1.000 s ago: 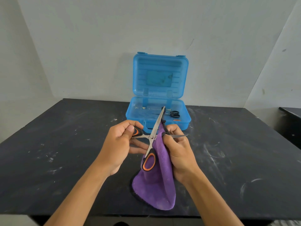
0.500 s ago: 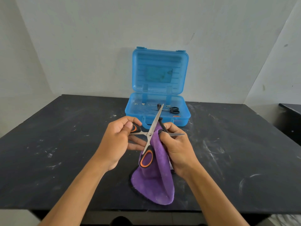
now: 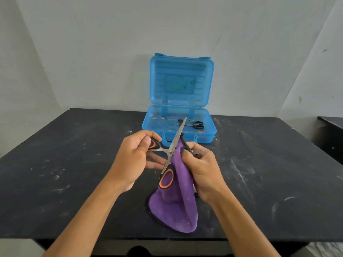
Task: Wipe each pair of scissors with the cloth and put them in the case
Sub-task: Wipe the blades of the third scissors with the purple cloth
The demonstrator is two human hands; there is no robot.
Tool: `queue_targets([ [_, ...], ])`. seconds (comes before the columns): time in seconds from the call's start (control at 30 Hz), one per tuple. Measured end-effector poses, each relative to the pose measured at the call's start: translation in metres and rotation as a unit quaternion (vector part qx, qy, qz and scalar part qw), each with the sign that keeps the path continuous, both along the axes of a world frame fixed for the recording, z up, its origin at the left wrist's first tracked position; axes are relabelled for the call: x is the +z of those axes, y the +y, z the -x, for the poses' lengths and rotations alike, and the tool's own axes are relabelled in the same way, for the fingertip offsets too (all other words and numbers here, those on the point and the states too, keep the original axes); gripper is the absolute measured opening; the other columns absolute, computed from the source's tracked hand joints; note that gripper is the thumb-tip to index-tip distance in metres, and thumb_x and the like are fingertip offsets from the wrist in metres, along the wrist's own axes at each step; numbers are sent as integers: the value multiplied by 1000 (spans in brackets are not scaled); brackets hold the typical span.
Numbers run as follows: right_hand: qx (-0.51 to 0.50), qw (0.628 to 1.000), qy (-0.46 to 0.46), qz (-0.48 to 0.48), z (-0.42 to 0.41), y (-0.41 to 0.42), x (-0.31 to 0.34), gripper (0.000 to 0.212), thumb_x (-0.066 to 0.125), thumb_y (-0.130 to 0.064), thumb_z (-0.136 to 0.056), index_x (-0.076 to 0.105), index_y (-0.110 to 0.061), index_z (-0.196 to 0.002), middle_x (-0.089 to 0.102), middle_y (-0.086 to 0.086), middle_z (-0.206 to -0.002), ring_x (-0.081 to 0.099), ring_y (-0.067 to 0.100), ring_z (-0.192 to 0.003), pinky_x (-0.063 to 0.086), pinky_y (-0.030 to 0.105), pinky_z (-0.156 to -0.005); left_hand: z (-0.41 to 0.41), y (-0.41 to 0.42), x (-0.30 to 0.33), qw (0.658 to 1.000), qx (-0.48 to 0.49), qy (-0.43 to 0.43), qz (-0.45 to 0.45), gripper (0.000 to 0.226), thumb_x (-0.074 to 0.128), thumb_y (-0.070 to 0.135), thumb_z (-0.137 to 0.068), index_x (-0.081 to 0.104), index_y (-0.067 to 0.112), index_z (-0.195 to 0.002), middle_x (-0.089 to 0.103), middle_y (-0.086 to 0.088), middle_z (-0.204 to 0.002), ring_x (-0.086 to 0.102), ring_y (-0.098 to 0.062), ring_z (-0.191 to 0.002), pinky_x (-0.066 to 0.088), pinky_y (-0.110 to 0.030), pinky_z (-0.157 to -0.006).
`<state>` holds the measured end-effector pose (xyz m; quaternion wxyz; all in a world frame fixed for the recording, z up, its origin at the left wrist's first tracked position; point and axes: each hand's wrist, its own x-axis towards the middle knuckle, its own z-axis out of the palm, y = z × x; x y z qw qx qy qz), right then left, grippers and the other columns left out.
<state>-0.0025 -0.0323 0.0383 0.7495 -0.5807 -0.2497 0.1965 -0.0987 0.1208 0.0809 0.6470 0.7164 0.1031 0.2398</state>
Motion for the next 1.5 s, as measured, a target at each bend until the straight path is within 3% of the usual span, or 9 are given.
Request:
queue_targets([
  [0.07,11,1000,-10,5,2,3,1,15,79,-29,-81,79,-18,-91,79,11,-84,76,28,-73,64,48,-77,0,0,0,1000,-6,-2,-1,37,31,8,-109,66,11,-95,58,-6,-83,74,-34,-62,62,-36,-57],
  [0.2,-2,1000,-8,-2,4,5,4,8,76,-28,-77,76,-22,-81,75,7,-78,72,22,-67,63,43,-72,3,1,-1,1000,-4,-3,21,37,33,8,-109,67,11,-94,62,-10,-86,74,-34,-62,62,-36,-56],
  [0.3,-5,1000,23,-5,3,4,3,8,74,-27,-77,75,-19,-80,76,13,-79,74,29,-67,64,52,-75,2,0,1,1000,-8,-3,10,37,33,9,-108,67,12,-95,62,-10,-88,75,-35,-63,62,-36,-57],
  [0.6,-35,999,31,2,3,5,5,15,74,-32,-78,79,-18,-79,77,10,-79,73,22,-69,61,35,-63,4,2,4,1000,13,-3,-6,36,31,9,-109,65,10,-97,60,-9,-92,75,-33,-64,62,-35,-58],
  [0.77,-21,1000,5,4,7,12,1,19,77,-34,-78,79,-17,-86,77,11,-79,74,32,-71,63,61,-80,2,-4,5,1000,4,-9,-17,36,30,9,-109,64,11,-95,61,-7,-87,75,-33,-62,62,-34,-57],
  [0.97,-44,999,-11,21,7,10,2,20,76,-40,-79,80,-21,-84,78,7,-77,76,25,-68,64,42,-69,5,-2,5,1000,8,-12,-15,35,31,10,-109,64,10,-97,63,-8,-90,75,-33,-64,62,-34,-58],
  [1.13,-61,998,-8,18,6,6,0,24,75,-41,-75,79,-18,-81,78,12,-80,77,30,-72,66,52,-74,4,-2,3,1000,7,-14,-17,35,31,10,-109,64,10,-97,61,-6,-89,75,-35,-65,63,-35,-59],
  [1.5,-71,997,-30,26,3,1,2,19,75,-43,-69,79,-26,-72,76,3,-76,74,23,-73,64,51,-75,3,-1,2,1000,1,-10,-18,35,31,8,-109,64,11,-97,61,-10,-94,75,-32,-64,62,-33,-58],
])
